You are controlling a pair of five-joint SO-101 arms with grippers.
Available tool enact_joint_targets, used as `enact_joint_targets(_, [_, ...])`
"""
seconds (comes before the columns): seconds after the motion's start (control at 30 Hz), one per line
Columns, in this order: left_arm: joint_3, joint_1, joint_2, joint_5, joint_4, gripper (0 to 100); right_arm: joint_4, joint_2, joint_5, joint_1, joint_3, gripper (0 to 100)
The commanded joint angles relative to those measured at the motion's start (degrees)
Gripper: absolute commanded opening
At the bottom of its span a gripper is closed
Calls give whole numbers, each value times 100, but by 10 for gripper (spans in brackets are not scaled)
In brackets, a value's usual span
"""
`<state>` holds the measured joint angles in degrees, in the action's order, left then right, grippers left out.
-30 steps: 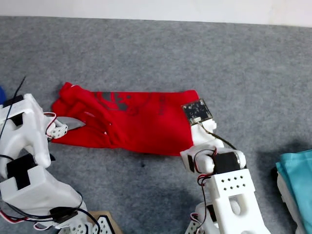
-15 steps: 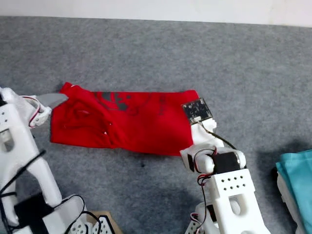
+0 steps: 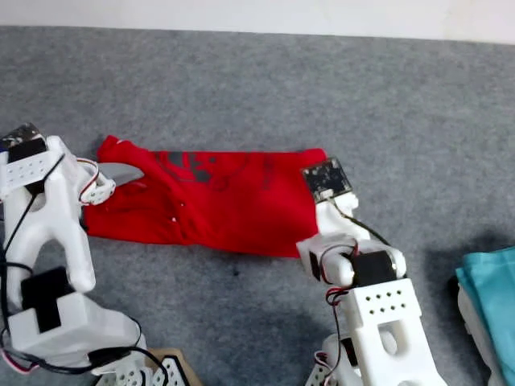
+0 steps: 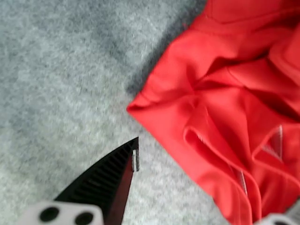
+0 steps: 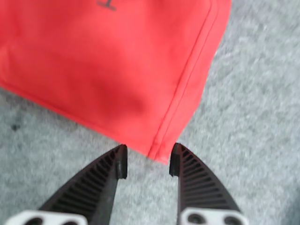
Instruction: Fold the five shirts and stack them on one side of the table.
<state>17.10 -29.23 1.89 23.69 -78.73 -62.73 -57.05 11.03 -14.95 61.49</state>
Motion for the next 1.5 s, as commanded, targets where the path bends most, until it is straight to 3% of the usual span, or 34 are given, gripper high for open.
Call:
enact_joint_targets(0.0, [-48, 207, 127, -9, 176, 518, 224, -48, 35, 31, -57, 156])
enact_joint_targets(0.23, [-22, 312, 620, -44, 651, 518, 277, -57, 26, 31, -75, 156])
enact_joint_targets(0.57, [-13, 514, 866, 220, 642, 516, 259, -75, 26, 31, -57, 156])
enact_joint_targets(0.77, [-66, 549, 813, 255, 677, 402, 286, -75, -264, 31, -66, 156])
enact_joint_targets(1.03, [-48, 576, 127, -185, -35, 399, 286, -84, -281, 22, -66, 156])
enact_joint_targets(1.47, [-40, 585, -119, -185, 440, 75, 268, -84, -281, 22, -57, 156])
